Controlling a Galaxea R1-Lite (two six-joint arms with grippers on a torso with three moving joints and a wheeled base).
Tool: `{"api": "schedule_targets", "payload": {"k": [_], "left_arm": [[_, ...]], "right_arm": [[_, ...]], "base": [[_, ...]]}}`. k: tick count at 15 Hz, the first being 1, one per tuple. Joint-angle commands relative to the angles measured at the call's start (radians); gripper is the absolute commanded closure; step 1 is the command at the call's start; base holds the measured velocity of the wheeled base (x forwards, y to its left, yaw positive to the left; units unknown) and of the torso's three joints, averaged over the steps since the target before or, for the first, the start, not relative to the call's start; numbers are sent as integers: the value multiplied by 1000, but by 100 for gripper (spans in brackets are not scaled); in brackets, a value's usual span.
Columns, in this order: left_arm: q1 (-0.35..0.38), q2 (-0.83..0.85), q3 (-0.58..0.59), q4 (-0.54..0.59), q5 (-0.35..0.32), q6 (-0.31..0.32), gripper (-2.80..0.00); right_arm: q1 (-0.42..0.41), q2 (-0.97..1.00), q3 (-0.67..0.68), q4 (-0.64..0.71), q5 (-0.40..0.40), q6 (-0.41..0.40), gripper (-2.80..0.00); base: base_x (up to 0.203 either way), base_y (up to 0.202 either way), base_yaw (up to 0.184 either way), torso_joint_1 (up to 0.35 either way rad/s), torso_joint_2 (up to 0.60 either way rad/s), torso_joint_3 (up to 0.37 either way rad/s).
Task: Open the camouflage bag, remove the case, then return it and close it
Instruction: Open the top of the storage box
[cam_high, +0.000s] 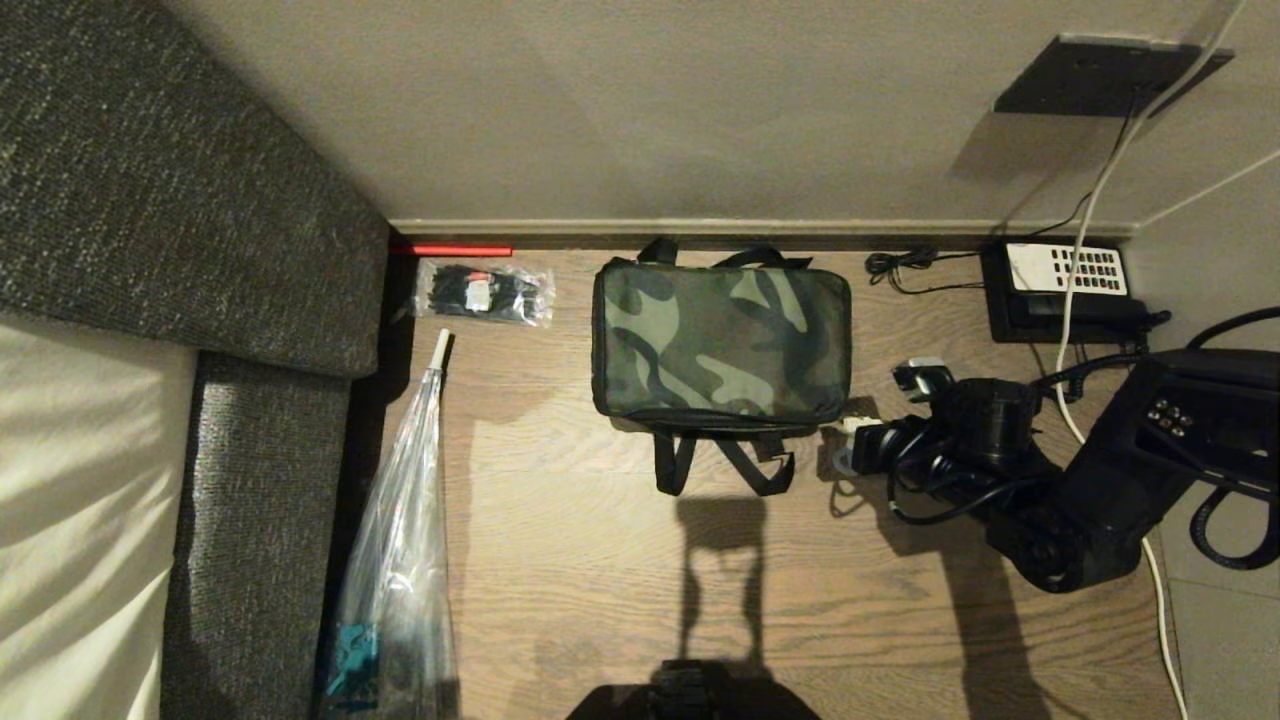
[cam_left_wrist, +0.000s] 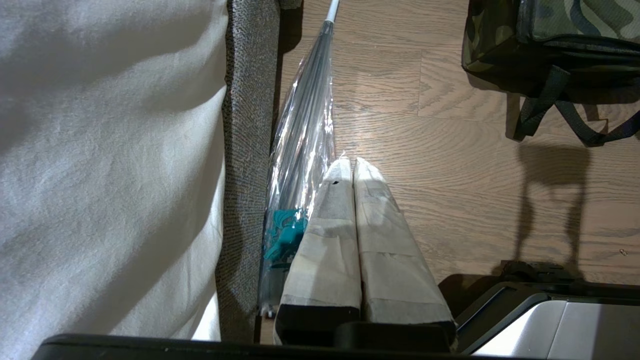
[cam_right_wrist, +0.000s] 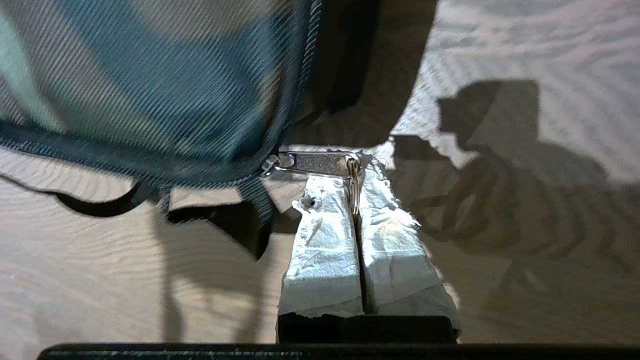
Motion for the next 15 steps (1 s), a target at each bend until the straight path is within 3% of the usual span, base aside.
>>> {"api": "schedule_targets", "payload": {"k": [1, 3, 15], "left_arm": [[0, -2, 3, 0, 1, 0, 0], [0, -2, 3, 0, 1, 0, 0], [0, -2, 3, 0, 1, 0, 0]], "right_arm": [[-12, -2, -16, -6, 5, -26, 0], [-30, -1, -28, -2, 33, -63, 0], [-39, 12, -94, 7, 85, -51, 0]], "base": [[0, 0, 0, 0, 0, 0], [0, 0, 0, 0, 0, 0], [0, 0, 0, 0, 0, 0]]}}
